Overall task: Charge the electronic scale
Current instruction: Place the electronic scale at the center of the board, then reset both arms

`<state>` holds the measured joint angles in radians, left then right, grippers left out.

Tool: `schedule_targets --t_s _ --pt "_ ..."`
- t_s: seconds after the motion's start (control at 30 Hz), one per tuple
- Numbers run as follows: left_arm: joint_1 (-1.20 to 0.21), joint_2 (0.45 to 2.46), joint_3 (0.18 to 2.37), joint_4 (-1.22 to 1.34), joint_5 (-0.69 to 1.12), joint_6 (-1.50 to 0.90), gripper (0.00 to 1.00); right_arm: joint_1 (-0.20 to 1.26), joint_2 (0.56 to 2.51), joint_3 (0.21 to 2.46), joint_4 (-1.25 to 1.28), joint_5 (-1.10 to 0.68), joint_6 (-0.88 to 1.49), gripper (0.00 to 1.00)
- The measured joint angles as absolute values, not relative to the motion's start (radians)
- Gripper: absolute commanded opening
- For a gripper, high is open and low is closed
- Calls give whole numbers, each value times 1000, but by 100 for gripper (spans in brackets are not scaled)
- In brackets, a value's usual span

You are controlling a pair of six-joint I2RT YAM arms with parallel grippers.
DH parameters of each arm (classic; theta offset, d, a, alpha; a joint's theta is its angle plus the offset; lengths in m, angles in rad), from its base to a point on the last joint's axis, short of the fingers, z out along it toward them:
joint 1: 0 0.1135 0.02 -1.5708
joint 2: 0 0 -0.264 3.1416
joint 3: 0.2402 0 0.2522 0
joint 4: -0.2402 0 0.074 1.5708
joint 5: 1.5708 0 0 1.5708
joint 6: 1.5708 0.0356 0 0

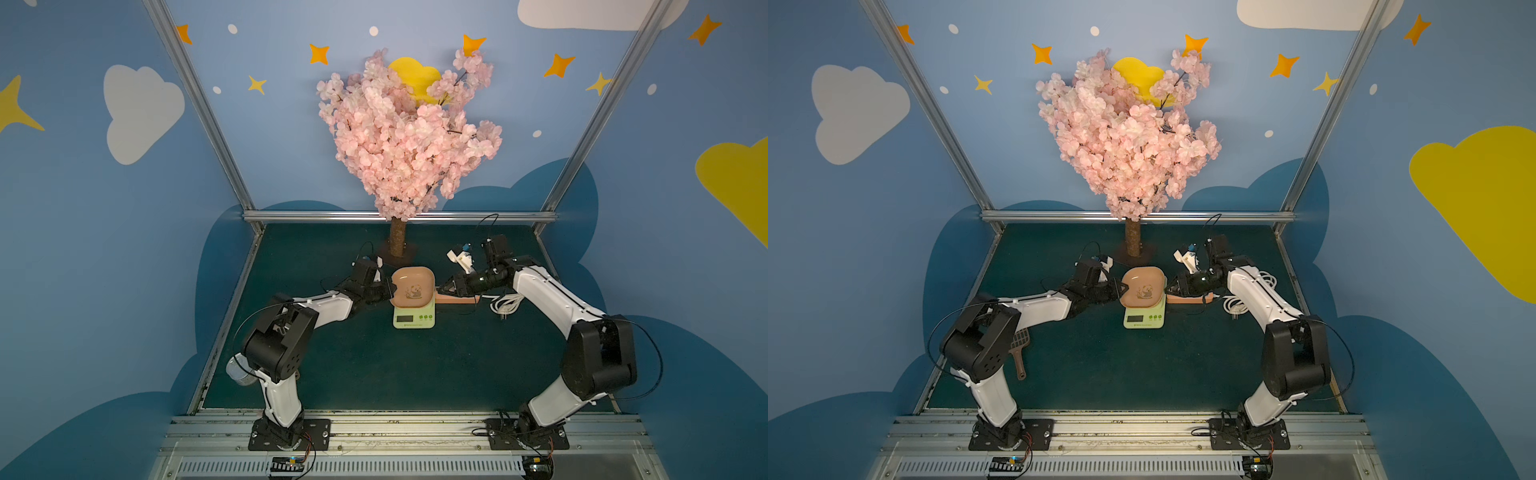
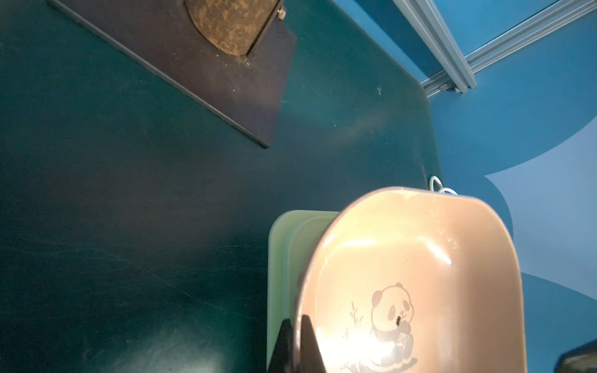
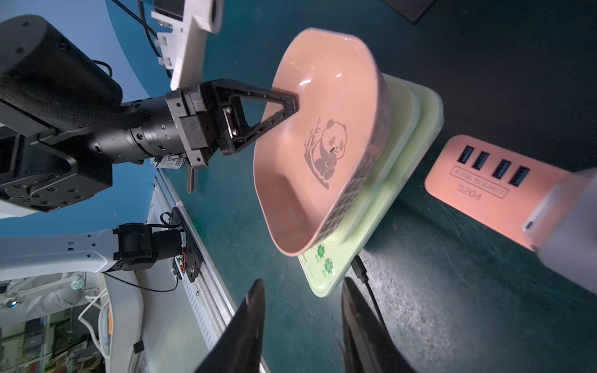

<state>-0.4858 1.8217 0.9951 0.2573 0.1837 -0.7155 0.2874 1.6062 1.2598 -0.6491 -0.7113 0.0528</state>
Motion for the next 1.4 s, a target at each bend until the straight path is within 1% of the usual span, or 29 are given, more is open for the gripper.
schedule_targets --t_s 0.3,0.4,0.57,0.63,0.7,0.77,0.87,0.93,0.97,1.1,1.2,1.3,1.33,1.4 --pt "-513 1823 1009 147 56 -731 3 249 1423 1230 -588 -612 72 41" --pt "-525 1837 1047 102 25 -730 3 229 1362 1206 -557 -545 88 44" --pt "-550 1878 1132 20 -21 -718 12 198 1250 1092 -472 -366 128 55" --pt "-558 1893 1163 -5 -34 -711 17 184 1206 1028 -427 -299 135 61" --pt "-562 1900 1184 -19 -42 -704 25 168 1169 959 -371 -242 141 66" --pt "-564 1900 1189 -22 -46 -700 40 148 1139 888 -315 -178 151 71" --pt "-563 1898 1186 -24 -59 -687 56 120 1127 817 -241 -88 159 82" --pt "-561 1881 1171 -24 -67 -670 66 103 1128 787 -199 -38 159 86" --pt "-558 1864 1159 -24 -71 -656 69 93 1129 777 -179 -17 159 87" --pt "-524 1751 1101 -20 -84 -585 76 50 1155 744 -73 46 160 89" --pt "-459 1615 1018 12 -123 -500 79 25 1192 694 31 83 152 90" --pt "-389 1470 907 66 -212 -405 87 2 1246 622 142 108 145 91" --pt "-366 1420 859 97 -255 -361 92 -8 1272 601 175 113 146 91" --pt "-331 1341 765 159 -323 -292 95 -23 1320 564 239 117 149 92"
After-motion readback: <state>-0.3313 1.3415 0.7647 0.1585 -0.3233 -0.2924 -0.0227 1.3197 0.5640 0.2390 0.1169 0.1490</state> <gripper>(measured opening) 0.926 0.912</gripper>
